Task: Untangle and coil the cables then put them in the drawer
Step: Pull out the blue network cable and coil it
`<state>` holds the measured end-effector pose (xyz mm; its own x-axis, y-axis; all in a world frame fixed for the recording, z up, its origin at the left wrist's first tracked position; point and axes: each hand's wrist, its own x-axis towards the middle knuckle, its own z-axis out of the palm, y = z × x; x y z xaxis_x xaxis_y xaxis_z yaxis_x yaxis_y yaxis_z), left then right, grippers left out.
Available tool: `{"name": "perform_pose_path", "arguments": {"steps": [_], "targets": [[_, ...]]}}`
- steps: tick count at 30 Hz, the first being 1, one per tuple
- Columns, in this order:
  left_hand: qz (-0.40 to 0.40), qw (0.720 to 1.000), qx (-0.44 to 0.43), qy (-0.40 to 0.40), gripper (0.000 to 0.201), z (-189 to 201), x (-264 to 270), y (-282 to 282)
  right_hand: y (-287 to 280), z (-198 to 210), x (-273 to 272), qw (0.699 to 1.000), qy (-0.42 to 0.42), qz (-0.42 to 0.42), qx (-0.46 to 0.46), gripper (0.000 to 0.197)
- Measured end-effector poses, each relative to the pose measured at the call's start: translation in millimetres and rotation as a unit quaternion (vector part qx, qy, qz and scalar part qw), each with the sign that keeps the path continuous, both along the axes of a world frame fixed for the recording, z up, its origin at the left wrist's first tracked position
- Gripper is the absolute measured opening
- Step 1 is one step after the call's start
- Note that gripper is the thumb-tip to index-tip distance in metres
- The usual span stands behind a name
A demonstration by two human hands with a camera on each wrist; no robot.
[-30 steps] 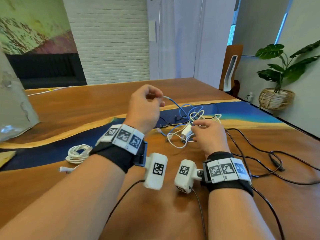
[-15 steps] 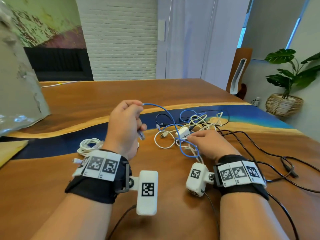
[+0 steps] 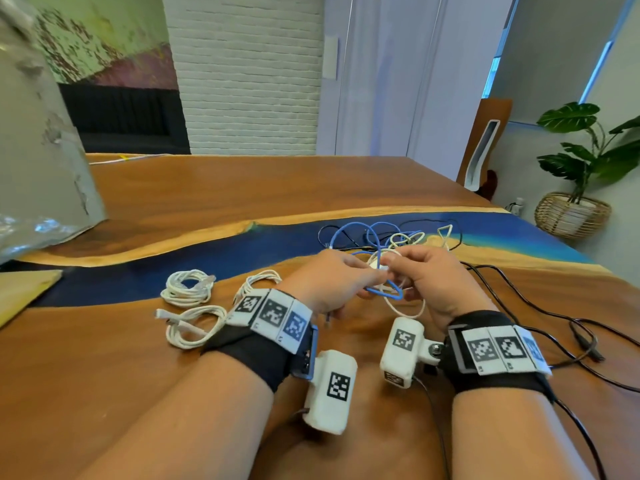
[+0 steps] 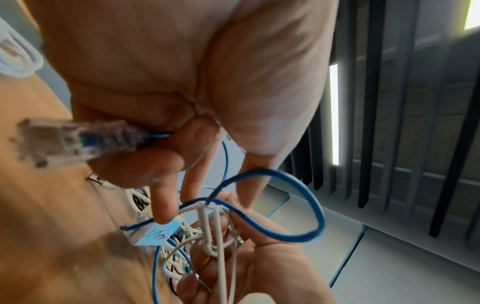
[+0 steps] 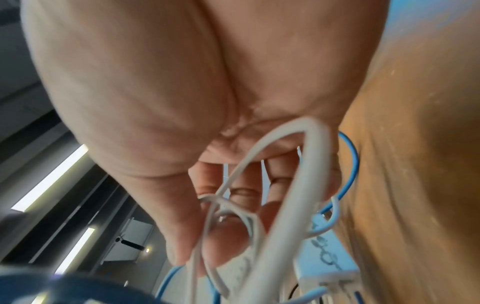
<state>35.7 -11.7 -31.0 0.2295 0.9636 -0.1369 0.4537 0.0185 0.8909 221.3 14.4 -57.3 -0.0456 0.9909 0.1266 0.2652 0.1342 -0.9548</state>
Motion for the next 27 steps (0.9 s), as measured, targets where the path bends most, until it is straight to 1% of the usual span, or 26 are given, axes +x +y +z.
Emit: {"name": "perform_pose_path", "arguments": {"steps": [2,3,4,6,8,9,10,12,14,16,17,18,19,21,22,23,24,25,26,27], "targets": [[0.011,1.000,0.008,-0.020,0.012,-1,2,6,0,1,1,0.999,0.042,-0.001,-0.007,0.022],[0.017,0.999,0.013,-0.032,0.013,-3,3,8,-1,2,1,0.998,0.067,0.001,-0.012,0.021],[0.018,0.999,0.017,-0.043,0.018,-4,4,10,0,2,2,0.996,0.085,0.001,-0.013,0.020],[0.015,0.998,0.035,-0.055,0.025,-6,8,11,0,3,4,0.996,0.083,-0.009,-0.012,0.019],[0.013,0.997,0.070,-0.042,0.016,-7,11,11,2,2,6,0.995,0.085,-0.042,-0.007,0.021],[0.017,0.996,0.082,-0.036,0.009,-8,12,11,2,3,8,0.992,0.103,-0.075,-0.007,0.020],[0.026,0.995,0.095,-0.034,0.007,-9,13,11,2,4,9,0.984,0.134,-0.115,-0.010,0.019],[0.077,0.989,0.119,-0.053,0.018,-10,10,14,1,6,13,0.958,0.195,-0.207,-0.018,0.015],[0.140,0.975,0.136,-0.110,0.024,-8,5,18,1,9,16,0.919,0.273,-0.285,-0.008,0.015],[0.183,0.955,0.147,-0.181,0.025,-3,-2,20,3,12,19,0.873,0.358,-0.332,0.022,0.017],[0.195,0.945,0.149,-0.218,0.024,0,-6,19,4,13,19,0.859,0.380,-0.341,0.029,0.016],[0.199,0.936,0.148,-0.250,0.022,3,-10,17,7,13,21,0.863,0.375,-0.338,0.028,0.013],[0.196,0.930,0.147,-0.273,0.021,4,-13,14,9,13,21,0.879,0.352,-0.319,0.020,0.017],[0.185,0.924,0.150,-0.300,0.020,4,-16,7,10,10,18,0.924,0.270,-0.271,-0.014,0.061],[0.179,0.921,0.152,-0.312,0.020,2,-16,4,7,10,14,0.945,0.201,-0.258,-0.021,0.076],[0.174,0.917,0.153,-0.326,0.020,1,-15,2,5,11,10,0.962,0.106,-0.251,-0.014,0.079],[0.166,0.911,0.153,-0.345,0.021,0,-14,1,2,12,7,0.968,-0.001,-0.253,0.002,0.072],[0.160,0.905,0.151,-0.363,0.021,-1,-13,-1,-2,13,3,0.959,-0.100,-0.263,0.014,0.059],[0.157,0.902,0.150,-0.374,0.021,-2,-12,-2,-6,15,0,0.945,-0.171,-0.277,0.021,0.046],[0.155,0.900,0.146,-0.380,0.021,-1,-12,-3,-11,20,-4,0.933,-0.215,-0.286,0.033,0.038]]}}
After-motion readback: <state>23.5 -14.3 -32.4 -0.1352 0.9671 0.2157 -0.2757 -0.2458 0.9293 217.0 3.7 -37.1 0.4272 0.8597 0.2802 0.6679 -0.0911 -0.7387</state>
